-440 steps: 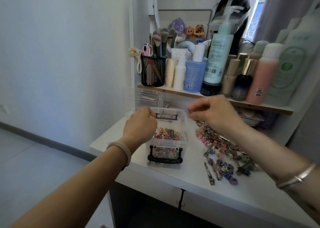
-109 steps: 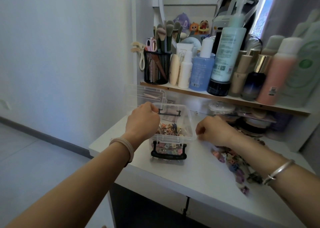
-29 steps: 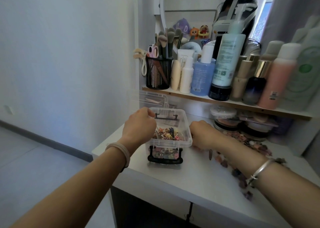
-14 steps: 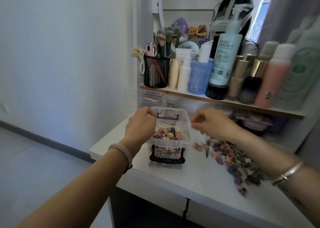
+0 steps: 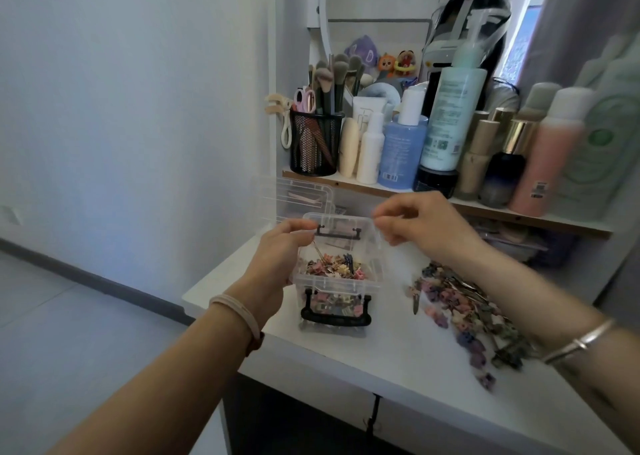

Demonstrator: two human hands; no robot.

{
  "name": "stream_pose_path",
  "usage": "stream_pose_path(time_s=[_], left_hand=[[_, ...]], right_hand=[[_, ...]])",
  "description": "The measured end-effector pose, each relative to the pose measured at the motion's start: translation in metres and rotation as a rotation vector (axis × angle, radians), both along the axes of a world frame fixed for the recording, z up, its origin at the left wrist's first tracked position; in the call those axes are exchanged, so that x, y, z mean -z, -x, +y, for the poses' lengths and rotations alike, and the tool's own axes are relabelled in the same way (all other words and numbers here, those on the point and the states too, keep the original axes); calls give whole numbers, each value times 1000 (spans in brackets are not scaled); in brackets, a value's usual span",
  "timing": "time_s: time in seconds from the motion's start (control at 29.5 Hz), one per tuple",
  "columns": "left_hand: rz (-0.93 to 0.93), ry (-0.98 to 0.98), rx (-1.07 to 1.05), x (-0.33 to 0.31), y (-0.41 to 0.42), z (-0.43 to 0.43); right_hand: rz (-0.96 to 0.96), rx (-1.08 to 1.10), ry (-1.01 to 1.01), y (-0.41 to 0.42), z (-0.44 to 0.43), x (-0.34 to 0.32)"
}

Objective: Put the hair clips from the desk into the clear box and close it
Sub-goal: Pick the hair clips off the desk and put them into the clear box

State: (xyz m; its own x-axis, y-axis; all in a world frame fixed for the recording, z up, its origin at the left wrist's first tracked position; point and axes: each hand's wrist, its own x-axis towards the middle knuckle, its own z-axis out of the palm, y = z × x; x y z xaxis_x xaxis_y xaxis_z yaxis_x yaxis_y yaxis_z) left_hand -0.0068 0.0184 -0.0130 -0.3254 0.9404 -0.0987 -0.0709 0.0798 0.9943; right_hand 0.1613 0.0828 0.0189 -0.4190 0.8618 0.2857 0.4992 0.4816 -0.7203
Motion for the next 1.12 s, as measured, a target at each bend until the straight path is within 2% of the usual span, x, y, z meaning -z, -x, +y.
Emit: stream_pose_path(time_s=[0.07,0.17,0.2,0.3,0.34,0.41,0.71,0.85,0.88,0.95,1.05,1.12], left_hand=[[-3,-1,8,1,0,0],[39,-4,5,2,2,2],[50,-4,2,3,1,3],[65,-4,-5,5,0,5],[62,-7,-4,6,-1,5],[60,-14,-7,7,-4,6],[87,-20,-9,9,-6,9],[96,-23,-4,9,-7,8],[96,-22,-3,9,-7,8],[98,-22,-2,9,-7,8],[107,-17,-3,8,-7,9],[112,-18,1,8,-8,9]], right_hand=[[-17,-94,27,2,-4,-11],[-102,-7,-11,-8,1,-11],[-206,23,-12,-13,2,-7],[-686,22,-2,-24,6,20],[-790,25,0,-26,5,29],[-860,38,-12,-28,4,41],[-739,32,-68,-28,12,51],[-659,50,-28,-32,14,46],[-604,73,-30,-32,14,42],[-362,134,-40,-29,13,29],[64,14,73,-18,2,4],[114,-107,136,-11,-4,-6]])
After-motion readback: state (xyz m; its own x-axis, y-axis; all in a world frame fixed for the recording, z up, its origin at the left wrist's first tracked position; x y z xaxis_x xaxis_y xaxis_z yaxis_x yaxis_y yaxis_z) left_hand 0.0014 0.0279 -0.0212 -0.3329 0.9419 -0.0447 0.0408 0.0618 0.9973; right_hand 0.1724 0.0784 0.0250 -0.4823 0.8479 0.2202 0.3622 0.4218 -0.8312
